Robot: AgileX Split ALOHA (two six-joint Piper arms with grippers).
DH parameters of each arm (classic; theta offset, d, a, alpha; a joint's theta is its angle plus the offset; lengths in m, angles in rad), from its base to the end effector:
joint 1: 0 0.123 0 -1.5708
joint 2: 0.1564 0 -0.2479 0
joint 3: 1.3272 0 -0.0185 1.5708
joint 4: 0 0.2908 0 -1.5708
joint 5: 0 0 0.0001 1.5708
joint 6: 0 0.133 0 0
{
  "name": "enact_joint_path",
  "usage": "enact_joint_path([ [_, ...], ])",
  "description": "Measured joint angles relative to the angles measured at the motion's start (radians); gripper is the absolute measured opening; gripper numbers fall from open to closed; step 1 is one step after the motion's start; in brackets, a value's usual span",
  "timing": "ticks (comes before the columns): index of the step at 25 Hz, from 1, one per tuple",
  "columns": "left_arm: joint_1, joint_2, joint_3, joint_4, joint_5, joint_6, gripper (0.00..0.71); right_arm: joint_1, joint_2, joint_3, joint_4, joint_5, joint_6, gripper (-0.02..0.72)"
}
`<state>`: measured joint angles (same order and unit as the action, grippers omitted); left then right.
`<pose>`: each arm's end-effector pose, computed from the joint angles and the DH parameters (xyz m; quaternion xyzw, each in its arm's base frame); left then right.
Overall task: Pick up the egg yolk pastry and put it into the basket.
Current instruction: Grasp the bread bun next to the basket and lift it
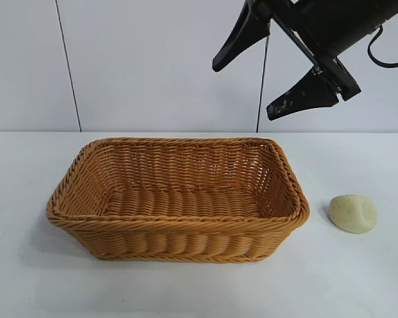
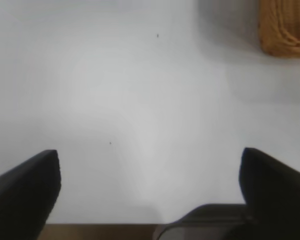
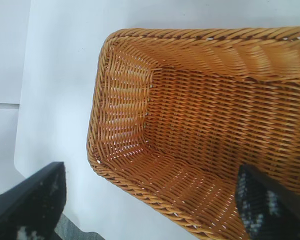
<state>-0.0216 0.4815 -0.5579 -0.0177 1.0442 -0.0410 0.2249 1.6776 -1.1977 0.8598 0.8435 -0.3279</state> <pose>0.1693 -0.0057 0.2336 -0.0107 0.9409 -0.0193 0.3378 0.3702 0.1620 0.1744 -0.0316 0.9227 0.3449 0.1693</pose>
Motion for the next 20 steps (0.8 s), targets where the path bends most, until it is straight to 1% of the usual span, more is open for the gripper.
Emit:
enact_joint_path([
  [3,0.0,-0.094,0.047,-0.003,0.013,0.0,0.695,0.0,0.0,0.0,0.0,0.0,0.0,0.655],
  [6,0.0,-0.149,0.055,-0.004,0.02,0.0,0.695,0.0,0.0,0.0,-0.004,0.0,0.0,0.655],
  [10,0.0,-0.226,0.055,-0.004,0.02,0.0,0.695,0.0,0.0,0.0,-0.036,-0.001,0.0,0.655],
  [13,0.0,-0.305,0.055,-0.004,0.02,0.0,0.695,0.0,0.0,-0.002,-0.092,-0.004,0.012,0.655],
  [18,0.0,-0.453,0.055,-0.004,0.02,0.0,0.695,0.0,0.0,-0.002,-0.223,-0.004,0.096,0.655],
  [20,0.0,-0.483,0.055,-0.004,0.021,0.0,0.695,0.0,0.0,-0.002,-0.265,-0.004,0.125,0.655],
])
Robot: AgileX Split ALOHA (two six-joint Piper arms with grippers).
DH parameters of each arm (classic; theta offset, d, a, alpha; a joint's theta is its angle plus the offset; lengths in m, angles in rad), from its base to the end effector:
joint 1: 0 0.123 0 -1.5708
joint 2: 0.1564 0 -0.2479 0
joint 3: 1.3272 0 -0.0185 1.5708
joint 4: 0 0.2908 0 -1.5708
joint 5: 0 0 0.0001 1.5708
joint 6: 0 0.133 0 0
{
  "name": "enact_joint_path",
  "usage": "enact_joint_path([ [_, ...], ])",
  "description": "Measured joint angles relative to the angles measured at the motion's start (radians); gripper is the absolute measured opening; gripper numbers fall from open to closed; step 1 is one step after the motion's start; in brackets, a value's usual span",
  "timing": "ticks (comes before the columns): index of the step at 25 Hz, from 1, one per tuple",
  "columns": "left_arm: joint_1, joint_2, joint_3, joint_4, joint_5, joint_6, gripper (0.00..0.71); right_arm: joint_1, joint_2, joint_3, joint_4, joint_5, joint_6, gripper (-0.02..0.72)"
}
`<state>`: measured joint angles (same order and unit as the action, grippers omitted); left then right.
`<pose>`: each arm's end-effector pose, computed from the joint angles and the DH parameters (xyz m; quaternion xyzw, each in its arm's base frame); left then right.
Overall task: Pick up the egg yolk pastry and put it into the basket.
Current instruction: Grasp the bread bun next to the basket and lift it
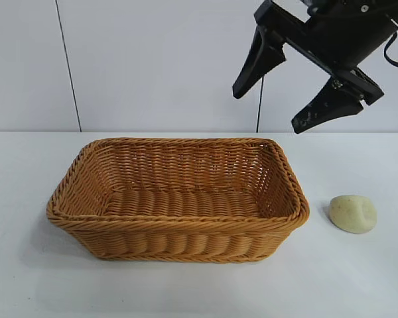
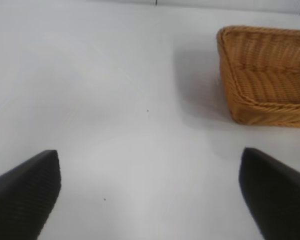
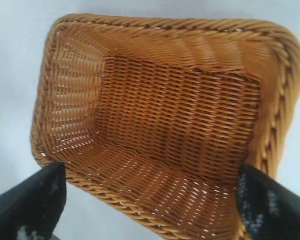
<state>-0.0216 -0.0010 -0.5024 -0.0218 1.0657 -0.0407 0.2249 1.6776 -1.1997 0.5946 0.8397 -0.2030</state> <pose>0.1045 -0.0048 0.2778 -0.0077 0.8536 -0.0271 0.5202 0.3690 0.1413 0.1590 -0.0478 0.9539 0.2498 0.1592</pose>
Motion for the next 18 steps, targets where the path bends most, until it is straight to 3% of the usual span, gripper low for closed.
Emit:
enact_joint_path([
  [7,0.0,-0.005,0.0,0.0,0.0,0.0,0.695,-0.046,0.0,0.0,-0.127,0.006,0.094,0.655],
  [14,0.0,-0.005,0.0,0.0,0.0,0.0,0.695,-0.207,0.0,-0.002,-0.272,0.072,0.114,0.655],
  [18,0.0,-0.005,0.0,0.0,0.0,0.0,0.695,-0.229,0.0,-0.003,-0.35,0.112,0.134,0.655],
])
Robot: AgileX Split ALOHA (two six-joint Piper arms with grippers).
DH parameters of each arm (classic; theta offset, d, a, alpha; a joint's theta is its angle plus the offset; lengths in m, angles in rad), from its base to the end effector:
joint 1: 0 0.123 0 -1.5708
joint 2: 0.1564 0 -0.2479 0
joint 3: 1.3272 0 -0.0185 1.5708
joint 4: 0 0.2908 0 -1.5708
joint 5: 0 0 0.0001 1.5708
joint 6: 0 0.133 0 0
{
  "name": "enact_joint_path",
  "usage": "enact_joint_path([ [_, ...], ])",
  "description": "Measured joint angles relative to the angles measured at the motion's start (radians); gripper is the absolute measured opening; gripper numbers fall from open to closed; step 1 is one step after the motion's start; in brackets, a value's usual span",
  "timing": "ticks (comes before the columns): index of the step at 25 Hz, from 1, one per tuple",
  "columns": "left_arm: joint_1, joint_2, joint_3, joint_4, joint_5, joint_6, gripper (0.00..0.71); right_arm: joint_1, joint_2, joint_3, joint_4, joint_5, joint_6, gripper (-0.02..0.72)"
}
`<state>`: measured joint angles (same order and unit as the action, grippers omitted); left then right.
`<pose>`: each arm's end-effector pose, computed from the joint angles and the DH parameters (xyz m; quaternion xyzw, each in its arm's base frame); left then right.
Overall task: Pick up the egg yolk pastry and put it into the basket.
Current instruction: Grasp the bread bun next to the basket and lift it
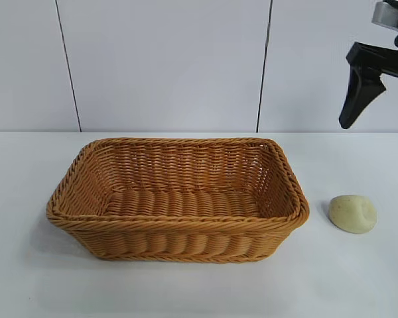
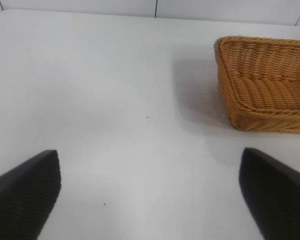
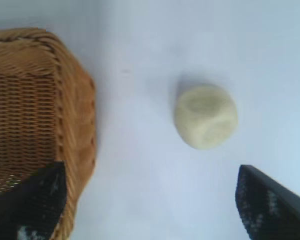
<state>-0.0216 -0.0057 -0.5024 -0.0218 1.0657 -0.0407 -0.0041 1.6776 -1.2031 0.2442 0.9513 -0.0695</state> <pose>0.1037 -0.0048 0.2783 -0.0076 0.8523 -0.0272 0.5222 0.3726 0.0247 0.1432 0.0265 0.9873 0.1024 0.1188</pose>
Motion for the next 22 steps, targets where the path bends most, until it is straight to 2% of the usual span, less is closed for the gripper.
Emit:
enact_joint_path([
  [6,0.0,0.0,0.0,0.0,0.0,0.0,0.695,0.019,0.0,-0.001,-0.057,0.006,0.032,0.655],
  [17,0.0,0.0,0.0,0.0,0.0,0.0,0.695,0.019,0.082,-0.016,-0.058,-0.015,0.036,0.655],
  [22,0.0,0.0,0.0,0.0,0.0,0.0,0.695,0.019,0.184,-0.034,-0.058,-0.076,0.036,0.655],
])
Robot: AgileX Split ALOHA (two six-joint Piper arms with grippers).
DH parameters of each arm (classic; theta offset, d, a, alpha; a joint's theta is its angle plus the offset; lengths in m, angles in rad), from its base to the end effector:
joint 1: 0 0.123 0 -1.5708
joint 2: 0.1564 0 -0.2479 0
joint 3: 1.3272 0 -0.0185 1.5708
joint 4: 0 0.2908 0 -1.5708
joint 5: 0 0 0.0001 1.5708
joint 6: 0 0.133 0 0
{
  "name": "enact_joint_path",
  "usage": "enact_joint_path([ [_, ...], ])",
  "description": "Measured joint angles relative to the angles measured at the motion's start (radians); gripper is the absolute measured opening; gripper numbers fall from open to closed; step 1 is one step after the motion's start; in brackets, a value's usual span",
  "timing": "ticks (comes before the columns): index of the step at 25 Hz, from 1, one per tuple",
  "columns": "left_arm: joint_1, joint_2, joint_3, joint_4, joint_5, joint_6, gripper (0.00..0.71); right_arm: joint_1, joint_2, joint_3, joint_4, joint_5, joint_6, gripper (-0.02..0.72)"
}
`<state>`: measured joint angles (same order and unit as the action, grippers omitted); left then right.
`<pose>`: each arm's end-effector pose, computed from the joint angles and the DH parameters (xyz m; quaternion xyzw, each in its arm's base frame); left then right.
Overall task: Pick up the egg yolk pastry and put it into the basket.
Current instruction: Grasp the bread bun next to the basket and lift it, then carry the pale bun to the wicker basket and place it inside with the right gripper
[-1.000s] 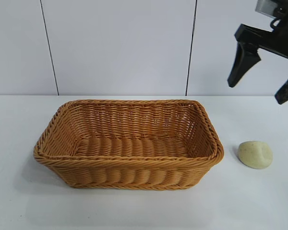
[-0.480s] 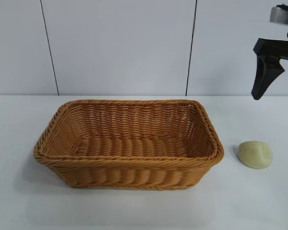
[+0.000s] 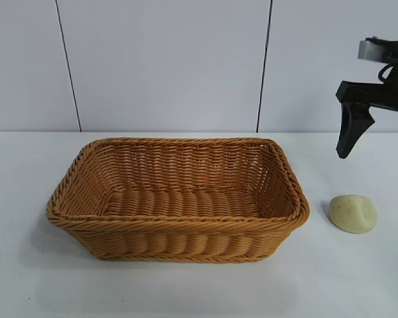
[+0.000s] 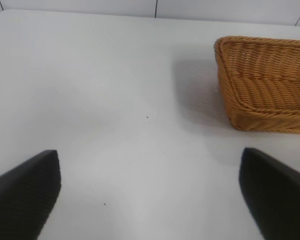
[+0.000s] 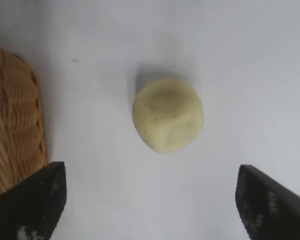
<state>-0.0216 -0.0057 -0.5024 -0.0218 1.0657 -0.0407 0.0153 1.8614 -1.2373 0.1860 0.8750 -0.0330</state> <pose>0.1037 -0.0048 0.2783 -0.0076 0.8523 -0.0272 0.5222 0.3880 0.0248 0.0839 0.0297 0.9935 0.0751 0.0797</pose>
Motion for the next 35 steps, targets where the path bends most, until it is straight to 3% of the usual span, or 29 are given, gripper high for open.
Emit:
enact_joint_path([
  [7,0.0,0.0,0.0,0.0,0.0,0.0,0.695,0.0,0.156,-0.001,0.046,-0.127,0.0,0.655],
  [15,0.0,0.0,0.0,0.0,0.0,0.0,0.695,0.0,0.218,-0.001,0.056,-0.195,0.0,0.651],
  [18,0.0,0.0,0.0,0.0,0.001,0.0,0.695,0.0,0.218,-0.001,0.06,-0.193,0.0,0.554],
  [22,0.0,0.0,0.0,0.0,0.001,0.0,0.695,0.0,0.218,-0.001,0.06,-0.164,0.0,0.301],
  [25,0.0,0.0,0.0,0.0,0.001,0.0,0.695,0.0,0.218,-0.005,0.061,-0.136,-0.008,0.161],
  [35,0.0,0.0,0.0,0.0,0.001,0.0,0.695,0.0,0.118,-0.139,0.061,0.061,-0.011,0.116],
])
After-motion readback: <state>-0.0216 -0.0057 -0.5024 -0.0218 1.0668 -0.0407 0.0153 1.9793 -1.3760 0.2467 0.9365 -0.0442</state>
